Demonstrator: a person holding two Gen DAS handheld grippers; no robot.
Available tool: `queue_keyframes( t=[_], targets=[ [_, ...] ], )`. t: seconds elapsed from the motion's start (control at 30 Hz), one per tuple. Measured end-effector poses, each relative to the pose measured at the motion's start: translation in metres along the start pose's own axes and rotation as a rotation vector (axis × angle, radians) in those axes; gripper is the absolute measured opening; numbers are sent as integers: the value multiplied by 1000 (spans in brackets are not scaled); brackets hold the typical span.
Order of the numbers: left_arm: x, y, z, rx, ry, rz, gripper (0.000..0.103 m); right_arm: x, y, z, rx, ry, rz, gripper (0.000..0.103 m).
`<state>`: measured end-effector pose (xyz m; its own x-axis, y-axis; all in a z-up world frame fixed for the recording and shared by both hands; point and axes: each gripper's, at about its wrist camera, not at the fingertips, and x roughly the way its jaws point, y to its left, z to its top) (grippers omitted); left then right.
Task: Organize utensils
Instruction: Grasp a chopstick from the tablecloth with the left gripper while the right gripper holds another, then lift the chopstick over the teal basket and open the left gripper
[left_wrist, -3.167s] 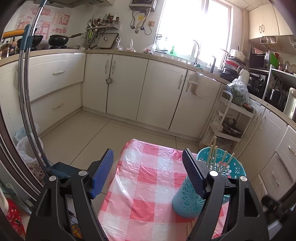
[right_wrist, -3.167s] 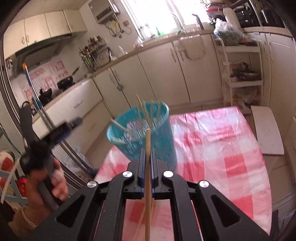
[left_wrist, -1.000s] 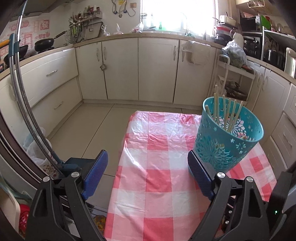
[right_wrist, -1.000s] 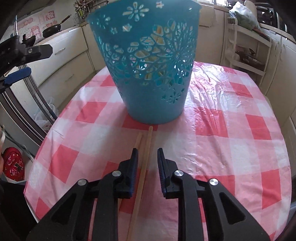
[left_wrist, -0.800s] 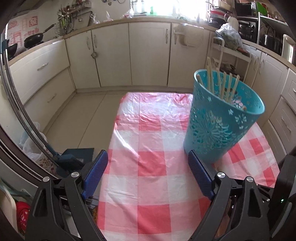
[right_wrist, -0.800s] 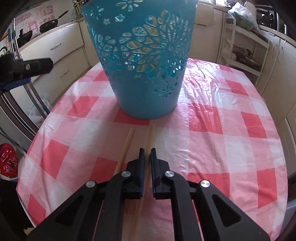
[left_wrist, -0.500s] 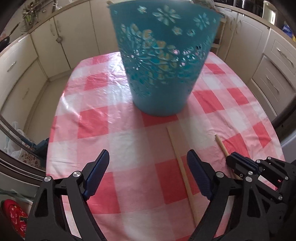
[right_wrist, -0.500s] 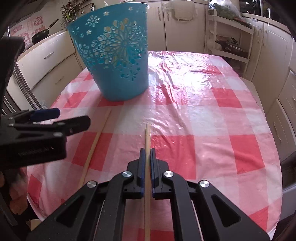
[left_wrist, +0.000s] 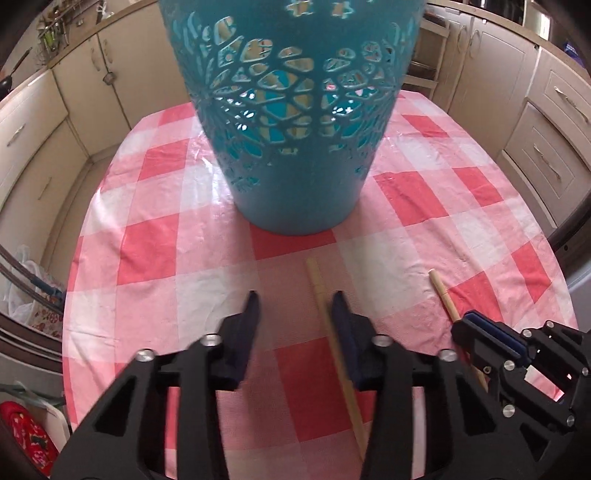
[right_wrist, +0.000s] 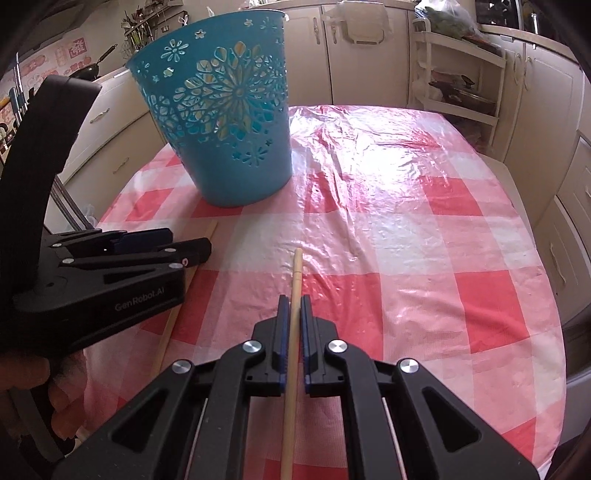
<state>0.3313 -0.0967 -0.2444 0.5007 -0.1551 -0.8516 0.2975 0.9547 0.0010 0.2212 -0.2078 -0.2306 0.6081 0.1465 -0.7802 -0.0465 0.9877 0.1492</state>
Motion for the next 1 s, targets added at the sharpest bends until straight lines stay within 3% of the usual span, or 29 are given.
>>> queue_keyframes(
  t=[0.1,0.33,0.47,0.57,0.73,0.9,1.0],
  targets=[
    [-2,-5,1,9,2,-30,7,1,3,2,-17,6,-1,7],
    [-7,-6,-3,33,9,-79,5,15,21,19,-109,65,12,7],
    [-18,-1,-1,38,3,-91,5,18,16,17,-108,32,26,6],
    [-36,11,4,10,-11,-153,5,16,9,16,-72,18,56,6],
    [-101,36,20,-71,-144,-326,5,17,-2,16,-8,11,112,6],
    [-176,48,73,-86,-364,-348,5,16,-4,16,14,9,129,6],
    [-200,51,104,-108,-486,-345,5,16,-4,16,18,9,132,6]
  ],
)
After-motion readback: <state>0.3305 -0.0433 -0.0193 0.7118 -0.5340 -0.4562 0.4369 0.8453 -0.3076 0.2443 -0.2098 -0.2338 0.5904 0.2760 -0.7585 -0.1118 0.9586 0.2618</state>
